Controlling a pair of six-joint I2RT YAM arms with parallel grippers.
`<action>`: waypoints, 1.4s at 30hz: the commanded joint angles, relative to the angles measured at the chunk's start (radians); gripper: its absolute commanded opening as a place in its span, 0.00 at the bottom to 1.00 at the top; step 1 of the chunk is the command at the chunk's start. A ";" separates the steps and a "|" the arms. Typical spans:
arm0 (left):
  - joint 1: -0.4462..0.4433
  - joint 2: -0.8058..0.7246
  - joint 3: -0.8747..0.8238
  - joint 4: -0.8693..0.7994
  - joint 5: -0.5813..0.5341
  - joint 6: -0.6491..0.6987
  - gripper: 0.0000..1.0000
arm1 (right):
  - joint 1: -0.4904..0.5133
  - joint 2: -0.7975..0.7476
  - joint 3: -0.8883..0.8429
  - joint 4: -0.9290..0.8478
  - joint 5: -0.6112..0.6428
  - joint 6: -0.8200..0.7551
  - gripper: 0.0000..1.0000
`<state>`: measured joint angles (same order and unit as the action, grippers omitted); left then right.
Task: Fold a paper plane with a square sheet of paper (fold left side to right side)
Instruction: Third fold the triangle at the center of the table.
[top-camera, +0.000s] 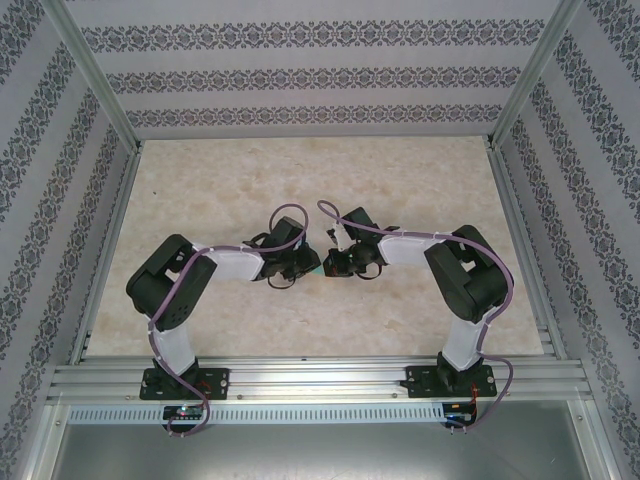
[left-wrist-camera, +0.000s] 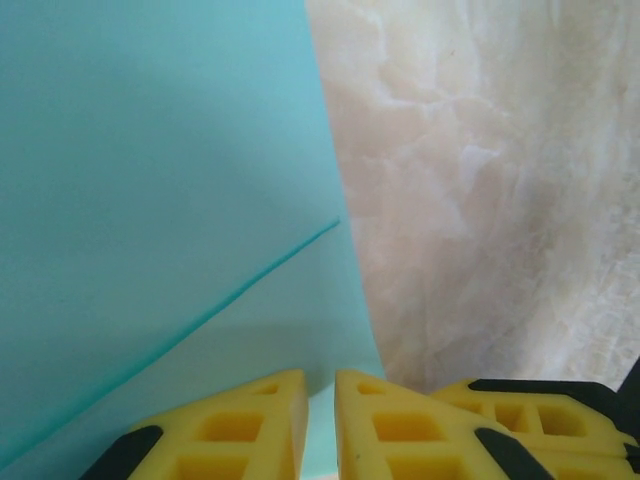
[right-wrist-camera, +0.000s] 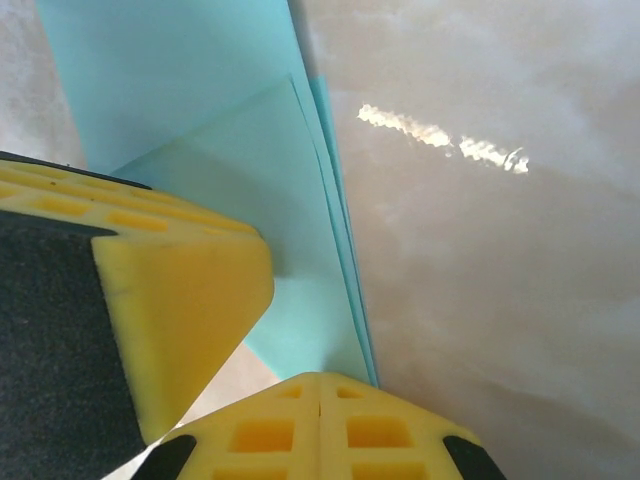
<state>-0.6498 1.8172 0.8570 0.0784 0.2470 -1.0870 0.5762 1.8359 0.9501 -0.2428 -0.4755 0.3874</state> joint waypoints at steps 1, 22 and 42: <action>0.056 0.036 -0.097 -0.055 -0.148 -0.002 0.21 | 0.010 0.054 -0.031 -0.097 0.084 -0.010 0.05; 0.172 -0.083 -0.289 0.069 -0.221 0.046 0.32 | 0.013 0.056 -0.019 -0.119 0.089 -0.024 0.05; 0.262 -0.288 -0.261 -0.062 0.046 0.151 0.60 | -0.008 -0.121 -0.019 -0.032 0.024 -0.005 0.12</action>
<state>-0.3927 1.5440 0.6048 0.0875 0.2291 -0.9646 0.5797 1.7847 0.9371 -0.2783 -0.4641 0.3836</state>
